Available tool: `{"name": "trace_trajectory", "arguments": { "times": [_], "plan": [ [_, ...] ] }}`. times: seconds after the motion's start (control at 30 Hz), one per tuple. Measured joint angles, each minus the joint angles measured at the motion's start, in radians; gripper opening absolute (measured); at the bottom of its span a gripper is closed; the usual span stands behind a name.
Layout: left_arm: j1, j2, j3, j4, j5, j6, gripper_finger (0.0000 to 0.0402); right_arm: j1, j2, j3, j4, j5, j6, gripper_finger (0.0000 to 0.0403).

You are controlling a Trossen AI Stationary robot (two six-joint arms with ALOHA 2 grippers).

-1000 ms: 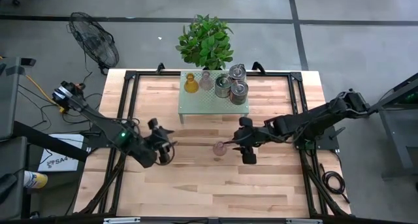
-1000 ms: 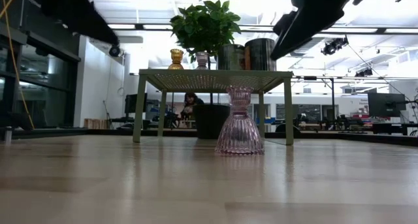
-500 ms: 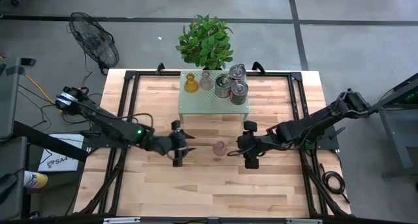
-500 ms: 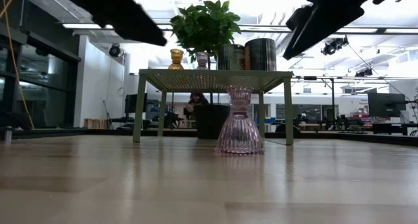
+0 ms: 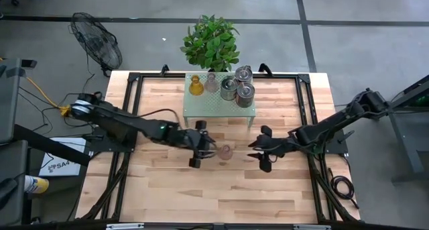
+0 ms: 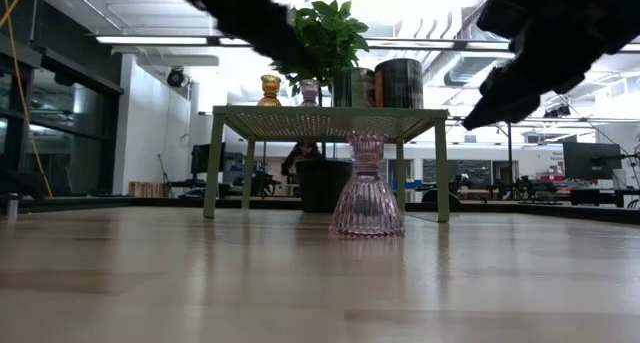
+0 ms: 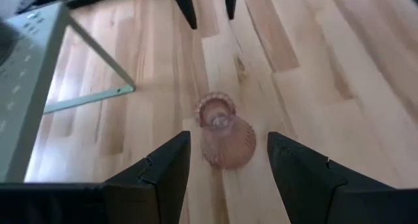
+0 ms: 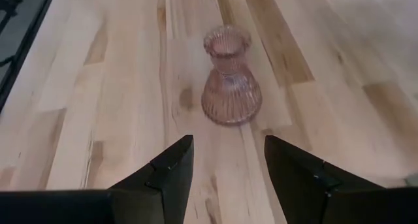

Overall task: Pick & Place candle stick holders
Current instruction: Align the pink glass candle holder with the other glass candle holder on the shelf

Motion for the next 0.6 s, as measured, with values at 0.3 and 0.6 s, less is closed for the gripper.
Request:
{"name": "trace_trajectory", "arguments": {
  "times": [0.3, 0.6],
  "plan": [
    [0.068, 0.237, 0.325, -0.318, 0.102, 0.154, 0.0198, 0.029, -0.098, -0.122, 0.061, 0.046, 0.006, 0.0183],
    [0.064, 0.36, 0.471, -0.371, 0.127, 0.231, 0.0198, 0.075, -0.348, -0.329, 0.156, 0.153, 0.012, 0.0183]
  ]
}}
